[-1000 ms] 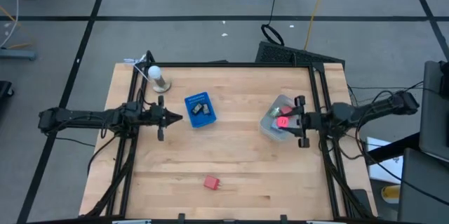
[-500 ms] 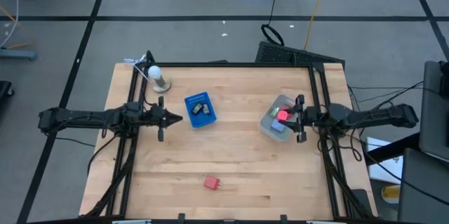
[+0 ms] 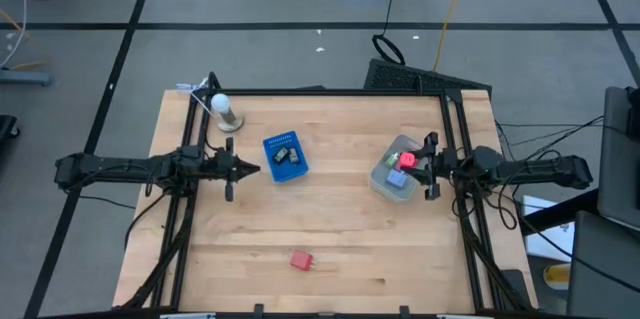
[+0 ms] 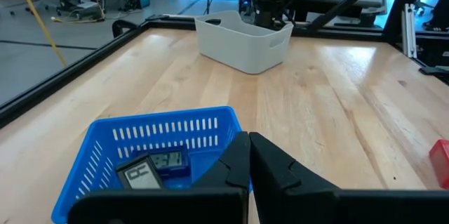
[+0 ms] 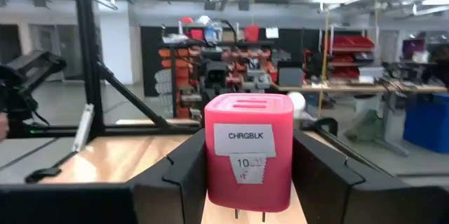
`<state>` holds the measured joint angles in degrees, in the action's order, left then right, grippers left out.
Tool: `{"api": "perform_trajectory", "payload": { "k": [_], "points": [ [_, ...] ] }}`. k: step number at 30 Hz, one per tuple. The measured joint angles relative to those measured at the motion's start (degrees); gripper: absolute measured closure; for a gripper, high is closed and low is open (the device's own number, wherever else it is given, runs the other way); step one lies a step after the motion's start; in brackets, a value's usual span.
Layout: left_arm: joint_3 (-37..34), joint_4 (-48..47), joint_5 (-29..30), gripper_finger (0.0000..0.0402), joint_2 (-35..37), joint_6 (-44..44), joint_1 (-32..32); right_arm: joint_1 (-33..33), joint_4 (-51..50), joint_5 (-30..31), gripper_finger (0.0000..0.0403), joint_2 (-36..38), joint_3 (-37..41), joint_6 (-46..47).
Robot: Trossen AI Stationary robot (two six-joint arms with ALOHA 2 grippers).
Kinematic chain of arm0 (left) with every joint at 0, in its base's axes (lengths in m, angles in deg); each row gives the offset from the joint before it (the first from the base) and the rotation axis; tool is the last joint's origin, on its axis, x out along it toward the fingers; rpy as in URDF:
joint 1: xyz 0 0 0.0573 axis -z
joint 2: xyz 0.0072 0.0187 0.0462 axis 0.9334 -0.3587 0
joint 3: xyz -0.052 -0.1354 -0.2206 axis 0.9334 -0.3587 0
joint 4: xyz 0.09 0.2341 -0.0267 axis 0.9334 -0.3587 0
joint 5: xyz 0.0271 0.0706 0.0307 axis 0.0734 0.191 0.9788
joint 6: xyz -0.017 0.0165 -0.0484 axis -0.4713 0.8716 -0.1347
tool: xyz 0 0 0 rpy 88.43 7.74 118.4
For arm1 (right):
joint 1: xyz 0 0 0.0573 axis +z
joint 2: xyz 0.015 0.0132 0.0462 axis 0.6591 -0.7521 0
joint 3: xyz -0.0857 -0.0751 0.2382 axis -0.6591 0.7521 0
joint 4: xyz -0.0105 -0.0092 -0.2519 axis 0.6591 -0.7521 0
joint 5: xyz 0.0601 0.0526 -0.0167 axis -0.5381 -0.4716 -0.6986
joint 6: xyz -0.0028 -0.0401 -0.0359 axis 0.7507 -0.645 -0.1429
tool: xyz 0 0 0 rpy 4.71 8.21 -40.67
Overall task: Pick & Place Office items
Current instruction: Put the pink charger adapter into the gray bin
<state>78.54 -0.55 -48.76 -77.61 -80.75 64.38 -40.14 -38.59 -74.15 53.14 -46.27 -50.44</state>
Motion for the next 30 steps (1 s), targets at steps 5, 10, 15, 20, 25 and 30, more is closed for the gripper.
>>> {"api": "perform_trajectory", "payload": {
  "k": [5,10,15,20,25,30],
  "points": [
    [0.0,0.0,0.4,0.0384,0.0,0.7,0.0,-1.7,-5.1,3.8,0.0241,-1.8,-4.5,1.6],
    [0.0,0.0,1.6,0.0377,0.0,0.7,0.0,-2.9,-22.0,9.7,0.0241,-7.2,-15.1,2.9],
    [0.0,0.0,1.6,0.039,-0.1,0.7,0.0,-4.6,-39.9,12.2,0.0241,-15.9,-24.7,7.8],
    [0.0,0.0,1.6,0.0398,-0.1,0.7,0.0,-7.2,-51.8,12.1,0.0241,-24.3,-29.6,12.9],
    [0.0,0.0,1.6,0.0379,-0.1,-0.1,0.0,-11.9,-56.6,8.2,0.0241,-31.0,-30.1,14.8],
    [0.0,0.0,1.6,0.0376,-0.1,-0.2,0.0,-16.2,-56.7,5.6,0.0241,-37.3,-30.1,14.8]
  ]
}}
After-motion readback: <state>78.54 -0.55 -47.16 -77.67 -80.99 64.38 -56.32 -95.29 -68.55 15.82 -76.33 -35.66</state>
